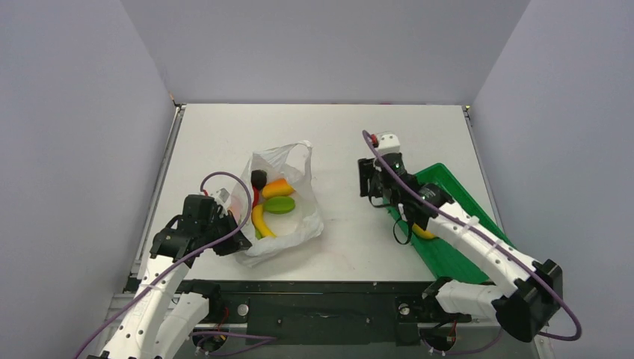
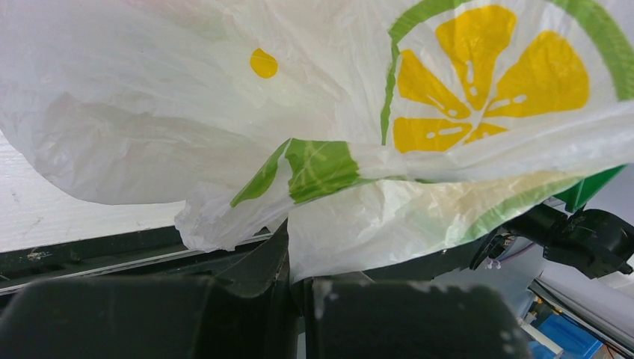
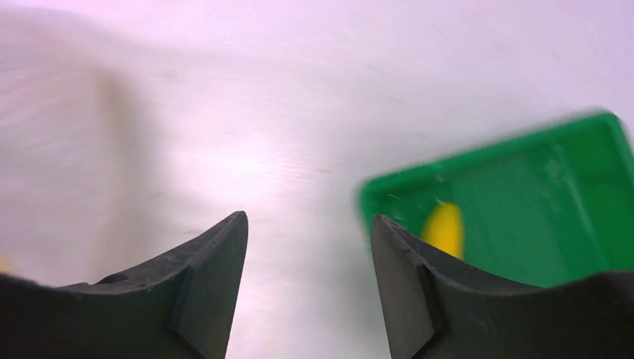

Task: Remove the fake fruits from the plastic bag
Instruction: Take out the fake fruit from the plastic bag.

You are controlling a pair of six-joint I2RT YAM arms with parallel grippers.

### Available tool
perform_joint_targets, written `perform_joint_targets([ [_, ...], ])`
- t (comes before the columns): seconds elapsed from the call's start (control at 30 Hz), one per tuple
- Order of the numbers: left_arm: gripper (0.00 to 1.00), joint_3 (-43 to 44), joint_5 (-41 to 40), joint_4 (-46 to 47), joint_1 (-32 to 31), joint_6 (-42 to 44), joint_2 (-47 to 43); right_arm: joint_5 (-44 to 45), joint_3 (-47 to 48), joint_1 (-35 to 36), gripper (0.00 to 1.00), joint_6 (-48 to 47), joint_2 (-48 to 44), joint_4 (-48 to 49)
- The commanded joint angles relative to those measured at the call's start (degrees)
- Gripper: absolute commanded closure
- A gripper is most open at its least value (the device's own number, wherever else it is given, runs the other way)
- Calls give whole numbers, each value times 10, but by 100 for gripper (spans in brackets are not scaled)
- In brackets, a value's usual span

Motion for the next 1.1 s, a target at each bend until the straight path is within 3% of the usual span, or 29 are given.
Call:
perform_joint_targets([
  [0.0,100,13,5,-5,-8,13,-4,-89,1,162,43,-12,-74,113],
  [0.13,100,12,14,-8,-20,18,11,-142,-19,285,44,-11,-72,263],
  [0.33,100,6,25,8,-29,18,20,-125,25,366,47,-25,51,342],
  [0.57,100,8,28,4,-29,23,20,-55,69,382,46,-96,198,365],
  [0.77,100,12,19,1,-30,18,12,27,113,371,39,-197,282,328],
  [1.07,100,18,15,-1,-30,17,19,-36,193,314,31,-240,383,305],
])
